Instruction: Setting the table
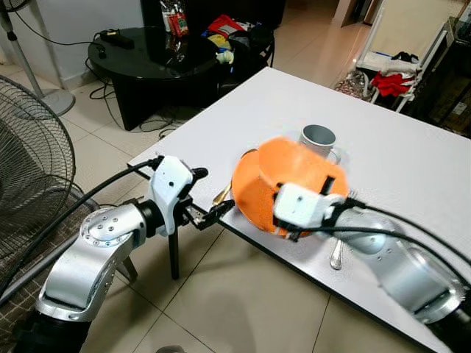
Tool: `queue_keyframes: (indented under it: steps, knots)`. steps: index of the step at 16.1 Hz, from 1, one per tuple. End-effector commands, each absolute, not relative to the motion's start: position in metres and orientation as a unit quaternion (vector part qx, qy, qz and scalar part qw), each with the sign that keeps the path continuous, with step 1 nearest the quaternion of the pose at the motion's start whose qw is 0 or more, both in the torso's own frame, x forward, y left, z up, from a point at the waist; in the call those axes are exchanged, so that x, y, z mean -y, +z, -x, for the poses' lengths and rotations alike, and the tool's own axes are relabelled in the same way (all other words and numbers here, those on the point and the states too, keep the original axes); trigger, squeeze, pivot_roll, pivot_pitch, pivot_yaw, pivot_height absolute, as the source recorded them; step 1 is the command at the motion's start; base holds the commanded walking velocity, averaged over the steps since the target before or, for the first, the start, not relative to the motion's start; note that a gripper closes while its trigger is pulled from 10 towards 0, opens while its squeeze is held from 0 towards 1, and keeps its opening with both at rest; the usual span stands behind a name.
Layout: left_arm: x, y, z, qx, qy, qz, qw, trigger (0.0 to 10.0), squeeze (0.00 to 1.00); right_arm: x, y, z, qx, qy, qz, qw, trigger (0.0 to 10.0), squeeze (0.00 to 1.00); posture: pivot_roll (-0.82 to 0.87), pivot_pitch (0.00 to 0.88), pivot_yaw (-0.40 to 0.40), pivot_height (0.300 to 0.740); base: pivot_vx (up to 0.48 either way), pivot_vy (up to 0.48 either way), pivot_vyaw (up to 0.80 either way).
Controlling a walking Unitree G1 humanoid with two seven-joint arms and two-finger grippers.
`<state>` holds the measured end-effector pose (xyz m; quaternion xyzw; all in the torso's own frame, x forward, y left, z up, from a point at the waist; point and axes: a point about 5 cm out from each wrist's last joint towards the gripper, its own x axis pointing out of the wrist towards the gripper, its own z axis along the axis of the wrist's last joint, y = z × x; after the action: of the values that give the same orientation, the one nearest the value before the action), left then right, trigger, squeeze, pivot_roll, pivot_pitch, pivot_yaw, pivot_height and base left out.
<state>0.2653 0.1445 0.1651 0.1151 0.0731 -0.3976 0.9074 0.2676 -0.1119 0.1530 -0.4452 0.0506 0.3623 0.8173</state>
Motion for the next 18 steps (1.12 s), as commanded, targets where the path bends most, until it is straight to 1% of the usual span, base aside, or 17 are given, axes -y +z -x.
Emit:
queue_keyframes:
  steps: [1, 2, 3, 4, 5, 6, 11, 12, 13, 14, 16, 17, 18]
  knots:
    - [-0.143, 0.163, -0.264, -0.085, -0.405, -0.116, 0.903, 10.0, 0.00, 0.110, 0.158, -0.269, -0.034, 0.364, 0.456, 0.811, 0.0, 0.00, 0.09, 0.000, -0.065, 0.740, 0.000, 0.000, 0.00]
    - [-0.143, 0.162, -0.263, -0.089, -0.406, -0.117, 0.902, 10.0, 0.00, 0.107, 0.156, -0.267, -0.032, 0.376, 0.454, 0.807, 0.0, 0.00, 0.09, 0.000, -0.065, 0.740, 0.000, 0.000, 0.00]
    - [-0.144, 0.163, -0.263, -0.090, -0.406, -0.117, 0.902, 10.0, 0.00, 0.106, 0.155, -0.268, -0.030, 0.376, 0.456, 0.806, 1.1, 0.00, 0.09, 0.000, -0.062, 0.740, 0.000, 0.000, 0.00]
    - [-0.144, 0.163, -0.264, -0.091, -0.406, -0.118, 0.902, 10.0, 0.00, 0.106, 0.153, -0.268, -0.031, 0.376, 0.461, 0.803, 2.9, 0.00, 0.09, 0.000, -0.062, 0.740, 0.000, 0.000, 0.00]
    - [-0.144, 0.163, -0.264, -0.093, -0.406, -0.119, 0.901, 10.0, 0.00, 0.107, 0.150, -0.270, -0.032, 0.373, 0.474, 0.797, 7.4, 0.00, 0.09, 0.000, -0.063, 0.740, 0.000, 0.000, 0.00]
    - [-0.144, 0.162, -0.264, -0.094, -0.405, -0.119, 0.901, 10.0, 0.00, 0.107, 0.145, -0.272, -0.032, 0.372, 0.492, 0.787, 10.0, 0.00, 0.09, 0.000, -0.063, 0.740, 0.000, 0.000, 0.00]
    - [-0.144, 0.162, -0.264, -0.098, -0.405, -0.122, 0.901, 10.0, 0.00, 0.109, 0.129, -0.280, -0.042, 0.370, 0.498, 0.783, 10.0, 0.00, 0.10, 0.000, -0.061, 0.740, 0.000, 0.000, 0.00]
    - [-0.145, 0.162, -0.264, -0.098, -0.404, -0.123, 0.901, 10.0, 0.00, 0.108, 0.128, -0.281, -0.043, 0.372, 0.486, 0.790, 10.0, 0.00, 0.10, 0.000, -0.058, 0.740, 0.000, 0.000, 0.00]
    - [-0.145, 0.162, -0.264, -0.098, -0.405, -0.124, 0.901, 10.0, 0.00, 0.108, 0.127, -0.282, -0.045, 0.373, 0.476, 0.795, 10.0, 0.60, 0.10, 0.000, -0.058, 0.740, 0.000, 0.000, 0.00]
    - [-0.145, 0.163, -0.264, -0.098, -0.405, -0.125, 0.901, 10.0, 0.00, 0.107, 0.127, -0.282, -0.046, 0.375, 0.465, 0.801, 10.0, 1.00, 0.10, 0.000, -0.058, 0.740, 0.000, 0.000, 0.00]
    - [-0.146, 0.163, -0.265, -0.097, -0.404, -0.126, 0.901, 10.0, 0.00, 0.106, 0.131, -0.281, -0.039, 0.381, 0.442, 0.811, 10.0, 1.00, 0.10, 0.000, -0.055, 0.740, 0.000, 0.000, 0.00]
    - [-0.146, 0.164, -0.265, -0.097, -0.404, -0.128, 0.901, 10.0, 0.00, 0.107, 0.137, -0.279, -0.034, 0.384, 0.416, 0.823, 10.0, 1.00, 0.10, 0.000, -0.054, 0.740, 0.000, 0.000, 0.00]
    - [-0.147, 0.166, -0.266, -0.093, -0.402, -0.123, 0.902, 10.0, 0.00, 0.110, 0.142, -0.277, -0.032, 0.393, 0.406, 0.824, 10.0, 1.00, 0.09, 0.000, -0.050, 0.740, 0.000, 0.000, 0.00]
